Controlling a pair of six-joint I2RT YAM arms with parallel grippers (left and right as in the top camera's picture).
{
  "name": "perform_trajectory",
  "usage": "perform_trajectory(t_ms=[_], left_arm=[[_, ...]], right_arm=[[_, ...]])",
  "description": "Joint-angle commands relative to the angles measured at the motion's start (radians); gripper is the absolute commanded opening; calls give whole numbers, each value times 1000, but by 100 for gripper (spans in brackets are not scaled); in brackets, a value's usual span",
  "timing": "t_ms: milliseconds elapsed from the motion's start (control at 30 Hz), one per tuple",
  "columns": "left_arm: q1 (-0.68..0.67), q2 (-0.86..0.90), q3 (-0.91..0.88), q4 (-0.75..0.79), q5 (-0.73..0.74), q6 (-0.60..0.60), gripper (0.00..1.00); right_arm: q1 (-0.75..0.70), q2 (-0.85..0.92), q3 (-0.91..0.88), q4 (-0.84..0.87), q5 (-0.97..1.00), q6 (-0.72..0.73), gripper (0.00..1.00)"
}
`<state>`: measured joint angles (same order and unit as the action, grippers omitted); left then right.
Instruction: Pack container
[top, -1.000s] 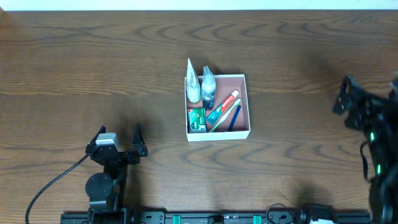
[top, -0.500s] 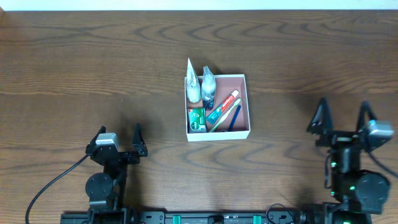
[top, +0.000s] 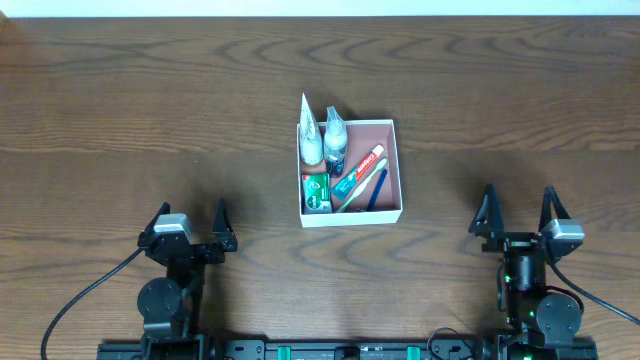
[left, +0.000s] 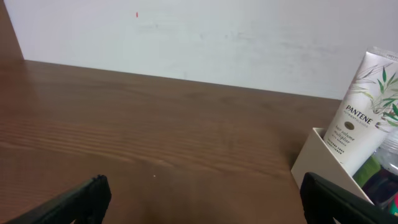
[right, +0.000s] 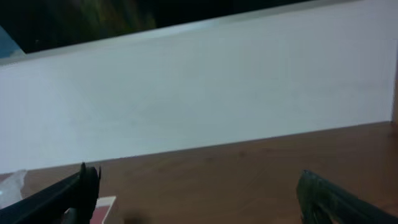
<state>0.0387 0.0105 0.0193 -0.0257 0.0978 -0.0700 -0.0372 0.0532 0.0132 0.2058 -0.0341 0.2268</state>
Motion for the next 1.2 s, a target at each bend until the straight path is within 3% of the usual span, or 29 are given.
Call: perform_trajectory(t_ms=[0, 533, 933, 1167], left_arm=[[5, -4, -15, -37, 11, 14, 98], [5, -4, -15, -37, 11, 14, 98], [5, -4, -15, -37, 11, 14, 98], [5, -3, -15, -37, 11, 14, 98]], right_arm=[[18, -18, -8, -34, -8, -19, 99], [63, -48, -8, -279, -23, 1, 99], [65, -48, -8, -276, -38, -161, 99], [63, -48, -8, -276, -33, -176, 99]])
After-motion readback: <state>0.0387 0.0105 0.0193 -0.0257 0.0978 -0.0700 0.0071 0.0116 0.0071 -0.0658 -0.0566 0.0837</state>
